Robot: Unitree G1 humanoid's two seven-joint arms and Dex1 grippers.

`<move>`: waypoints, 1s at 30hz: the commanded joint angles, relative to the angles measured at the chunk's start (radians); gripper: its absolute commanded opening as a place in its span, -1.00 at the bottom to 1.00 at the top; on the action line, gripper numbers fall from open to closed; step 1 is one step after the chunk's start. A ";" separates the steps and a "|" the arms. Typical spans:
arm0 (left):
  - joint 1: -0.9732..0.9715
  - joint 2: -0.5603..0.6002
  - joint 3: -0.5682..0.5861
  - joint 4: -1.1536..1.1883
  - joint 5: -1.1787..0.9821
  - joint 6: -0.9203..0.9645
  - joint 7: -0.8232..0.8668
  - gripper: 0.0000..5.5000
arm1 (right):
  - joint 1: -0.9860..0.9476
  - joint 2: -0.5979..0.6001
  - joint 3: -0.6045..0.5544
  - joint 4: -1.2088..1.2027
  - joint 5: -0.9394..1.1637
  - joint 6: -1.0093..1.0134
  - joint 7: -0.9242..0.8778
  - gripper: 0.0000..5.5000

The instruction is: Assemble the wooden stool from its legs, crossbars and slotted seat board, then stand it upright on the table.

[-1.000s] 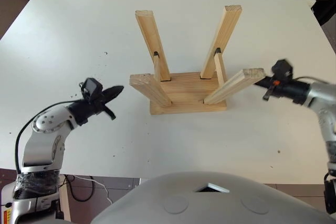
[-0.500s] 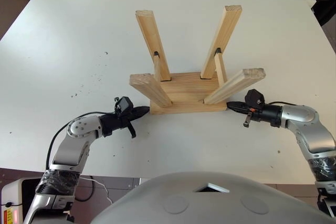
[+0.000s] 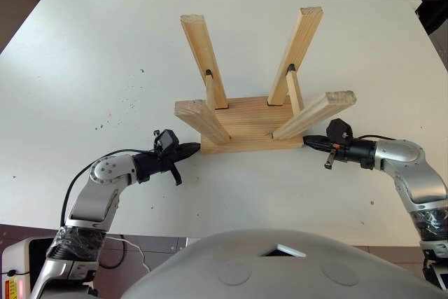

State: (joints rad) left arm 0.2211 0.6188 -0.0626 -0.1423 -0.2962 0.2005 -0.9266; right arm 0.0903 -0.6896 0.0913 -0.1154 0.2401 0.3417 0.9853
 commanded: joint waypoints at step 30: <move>0.172 0.112 0.190 -0.582 -0.358 0.281 -0.021 -0.99 | 0.130 -0.171 -0.257 -0.468 0.504 0.295 0.164 -1.00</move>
State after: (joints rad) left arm 0.4301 0.7641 0.2769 -0.6647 -0.6231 0.5098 -0.8901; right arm 0.2582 -0.8977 -0.2490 -0.5288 0.6838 0.6730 1.0784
